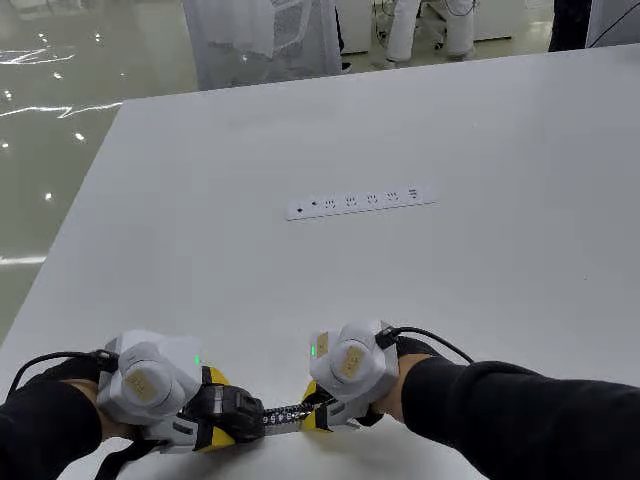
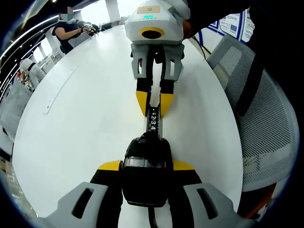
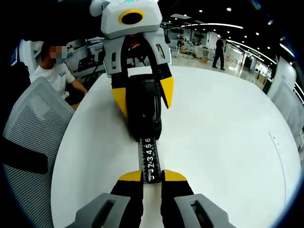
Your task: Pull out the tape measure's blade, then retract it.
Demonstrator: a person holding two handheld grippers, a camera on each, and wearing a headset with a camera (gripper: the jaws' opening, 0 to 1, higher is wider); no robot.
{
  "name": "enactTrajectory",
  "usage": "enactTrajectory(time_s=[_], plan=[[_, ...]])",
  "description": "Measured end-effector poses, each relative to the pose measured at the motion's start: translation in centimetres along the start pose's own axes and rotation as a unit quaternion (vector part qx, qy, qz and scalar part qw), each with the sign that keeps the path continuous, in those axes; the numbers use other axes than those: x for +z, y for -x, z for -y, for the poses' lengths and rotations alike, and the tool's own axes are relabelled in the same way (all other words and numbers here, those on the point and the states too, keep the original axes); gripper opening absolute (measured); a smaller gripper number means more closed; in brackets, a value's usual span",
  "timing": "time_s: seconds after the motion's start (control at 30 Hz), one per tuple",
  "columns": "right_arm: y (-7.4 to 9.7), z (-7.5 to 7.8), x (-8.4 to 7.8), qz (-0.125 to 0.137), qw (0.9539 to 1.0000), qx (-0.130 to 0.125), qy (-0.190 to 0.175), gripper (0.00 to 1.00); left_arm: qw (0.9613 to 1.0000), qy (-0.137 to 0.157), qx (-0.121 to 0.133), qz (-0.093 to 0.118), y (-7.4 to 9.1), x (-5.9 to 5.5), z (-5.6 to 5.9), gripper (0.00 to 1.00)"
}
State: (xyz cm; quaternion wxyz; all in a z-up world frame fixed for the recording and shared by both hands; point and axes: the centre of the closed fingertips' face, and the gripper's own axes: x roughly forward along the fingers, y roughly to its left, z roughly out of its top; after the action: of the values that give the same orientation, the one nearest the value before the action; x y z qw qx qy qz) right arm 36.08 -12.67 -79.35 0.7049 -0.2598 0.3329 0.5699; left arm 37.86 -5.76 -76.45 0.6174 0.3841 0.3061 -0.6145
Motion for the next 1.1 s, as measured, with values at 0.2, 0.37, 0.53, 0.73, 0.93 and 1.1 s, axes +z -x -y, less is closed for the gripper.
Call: enactTrajectory(time_s=[0.2, 0.37, 0.53, 0.73, 0.93, 1.1], plan=[[0.3, 0.1, -0.3, 0.0, 1.0, -0.001, 0.0, 0.09, 1.0, 0.001, 0.001, -0.001, 0.0, 0.0, -0.1, 0.32], [0.4, 0.1, -0.5, -0.002, 1.0, -0.001, -0.001, 0.09, 1.0, 0.001, 0.001, -0.003, 0.0, 0.0, -0.1, 0.32], [0.6, 0.2, -0.7, -0.002, 1.0, -0.001, -0.002, 0.09, 1.0, 0.001, 0.002, -0.003, 0.0, 0.0, -0.1, 0.32], [0.8, 0.2, -0.9, -0.001, 1.0, -0.002, -0.004, 0.09, 1.0, 0.003, 0.0, -0.001, 0.0, 0.0, -0.2, 0.32], [1.0, 0.2, -1.0, -0.004, 1.0, -0.002, -0.002, 0.09, 1.0, 0.003, 0.0, -0.002, 0.0, 0.0, -0.1, 0.32], [1.0, 0.2, -1.1, -0.005, 1.0, -0.002, -0.007, 0.09, 1.0, 0.003, -0.001, -0.002, 0.0, 0.0, -0.1, 0.32]])
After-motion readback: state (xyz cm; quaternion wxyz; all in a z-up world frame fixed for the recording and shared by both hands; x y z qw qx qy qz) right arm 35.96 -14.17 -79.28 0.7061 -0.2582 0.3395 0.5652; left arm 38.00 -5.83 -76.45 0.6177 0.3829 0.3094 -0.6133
